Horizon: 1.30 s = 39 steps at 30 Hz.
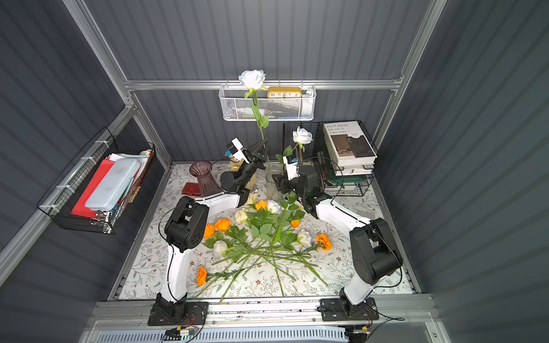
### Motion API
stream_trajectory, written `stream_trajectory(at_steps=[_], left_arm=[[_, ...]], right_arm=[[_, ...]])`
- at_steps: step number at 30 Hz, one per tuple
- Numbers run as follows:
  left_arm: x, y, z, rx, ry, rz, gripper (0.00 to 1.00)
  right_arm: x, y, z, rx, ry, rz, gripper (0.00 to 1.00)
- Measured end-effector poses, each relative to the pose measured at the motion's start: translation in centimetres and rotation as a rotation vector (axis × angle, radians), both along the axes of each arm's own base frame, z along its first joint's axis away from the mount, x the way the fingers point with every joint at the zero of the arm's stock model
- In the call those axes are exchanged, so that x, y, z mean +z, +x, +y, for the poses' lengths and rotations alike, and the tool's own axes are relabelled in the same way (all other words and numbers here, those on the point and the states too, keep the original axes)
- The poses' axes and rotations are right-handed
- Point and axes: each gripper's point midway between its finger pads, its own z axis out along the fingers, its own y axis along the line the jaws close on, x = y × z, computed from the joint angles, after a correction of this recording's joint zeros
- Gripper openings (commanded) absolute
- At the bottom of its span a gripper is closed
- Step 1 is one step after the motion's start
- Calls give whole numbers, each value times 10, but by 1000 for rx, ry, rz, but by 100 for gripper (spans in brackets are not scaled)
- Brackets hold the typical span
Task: Arrange the flowers in different vases according to their colors
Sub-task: Insert the flower into the vase.
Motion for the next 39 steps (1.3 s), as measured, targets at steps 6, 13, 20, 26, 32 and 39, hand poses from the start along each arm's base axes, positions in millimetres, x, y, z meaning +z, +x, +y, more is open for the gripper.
stream_trajectory(at_steps=[6,13,20,26,32,39], left_arm=[[-3,5,-1,24,0,-10,0],[-7,9,-4,34,18,-1,34],[-27,17,-10,43,59,44,64],[-56,20,-17,47,126,121,99],[-73,7,-16,55,222,242,99],[-75,-23,14,109,286,355,99]], right_arm=[[-12,-10,-1,30,-4,46,69],[0,-26,-3,52,6,46,74],[-7,-36,-5,66,9,84,74],[-18,-53,-12,65,9,137,75],[-6,-77,-20,68,39,133,75],[-17,-108,-30,62,47,228,75]])
